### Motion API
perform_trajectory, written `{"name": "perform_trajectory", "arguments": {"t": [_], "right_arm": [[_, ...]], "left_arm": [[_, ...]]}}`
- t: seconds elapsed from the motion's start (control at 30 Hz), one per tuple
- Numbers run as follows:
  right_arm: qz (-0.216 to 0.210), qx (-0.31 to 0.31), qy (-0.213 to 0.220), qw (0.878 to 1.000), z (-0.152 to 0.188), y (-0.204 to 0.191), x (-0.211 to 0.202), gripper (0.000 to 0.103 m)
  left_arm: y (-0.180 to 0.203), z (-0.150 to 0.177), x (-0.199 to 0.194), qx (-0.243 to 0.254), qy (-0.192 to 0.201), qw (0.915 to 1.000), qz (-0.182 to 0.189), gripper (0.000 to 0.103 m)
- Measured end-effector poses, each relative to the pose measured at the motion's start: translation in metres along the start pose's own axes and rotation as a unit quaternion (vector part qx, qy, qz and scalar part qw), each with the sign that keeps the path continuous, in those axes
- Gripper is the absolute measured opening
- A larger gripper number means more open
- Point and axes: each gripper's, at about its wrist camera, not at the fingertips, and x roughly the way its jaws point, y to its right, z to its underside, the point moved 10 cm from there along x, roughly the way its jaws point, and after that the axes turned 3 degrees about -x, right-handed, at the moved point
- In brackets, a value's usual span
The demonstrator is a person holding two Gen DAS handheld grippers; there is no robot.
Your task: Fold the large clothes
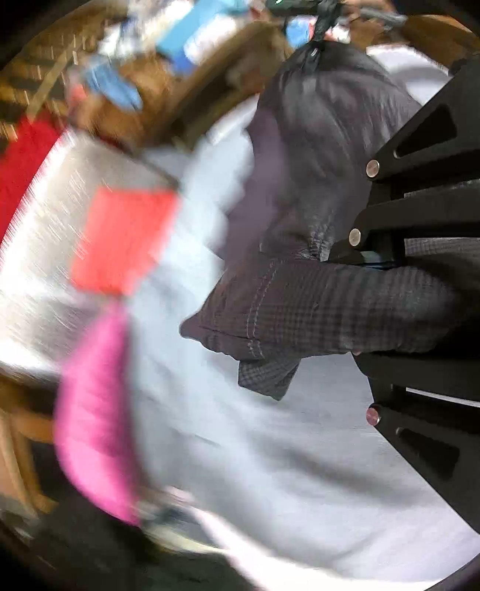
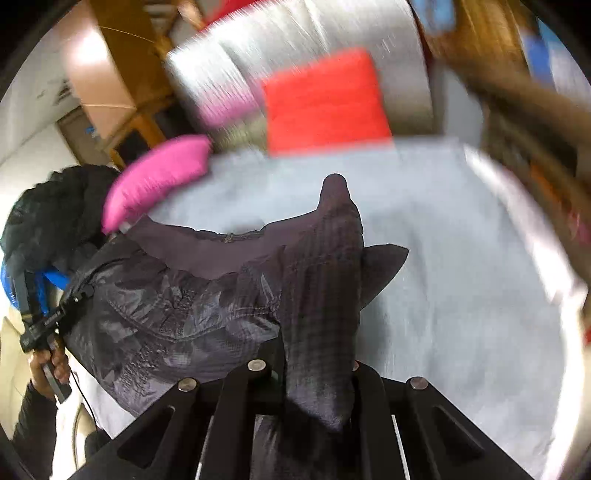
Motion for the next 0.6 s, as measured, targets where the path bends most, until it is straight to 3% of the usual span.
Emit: {"name": "perform_trajectory", "arguments": {"t": [0.07,0.13,0.33,0.37,0.4,0.43,0.47,0.6], "right_arm": [[0.008,0.033,-0.029,0.999,0.034,0.024,0.026,0.01],[-0.033,0.073,-0.026,0.996,0.047,0.035,0.031,0.013],[-0.043,0.064,-0.034,0.996,0.038,0.042,0.031,0.031],[-0.046,0.066,-0.036,0.996,0.035,0.044,0.032,0.034],[-0.052,0.072,-0.036,0.995,0.034,0.047,0.032,0.042],[-0.057,0.077,-0.038,0.995,0.033,0.049,0.032,0.066],[-0.055,0.084,-0.036,0.994,0.032,0.053,0.032,0.075],[-0.062,0.119,-0.023,0.991,0.03,0.065,0.027,0.079]], "left_arm": [[-0.025,0.025,0.022,-0.049,-0.04,0.9979,0.018,0.025],[-0.035,0.029,0.023,-0.07,-0.048,0.9958,0.034,0.034],[-0.036,0.011,0.017,-0.042,-0.063,0.9968,0.025,0.052],[-0.034,0.013,0.013,-0.044,-0.061,0.9967,0.031,0.06],[-0.035,0.01,0.009,-0.047,-0.054,0.9969,0.033,0.068],[-0.036,0.005,0.004,-0.047,-0.042,0.9975,0.032,0.071],[-0.037,0.001,0.001,-0.044,-0.032,0.9981,0.029,0.076],[-0.031,0.0,0.018,-0.021,-0.054,0.9982,0.017,0.08]]}}
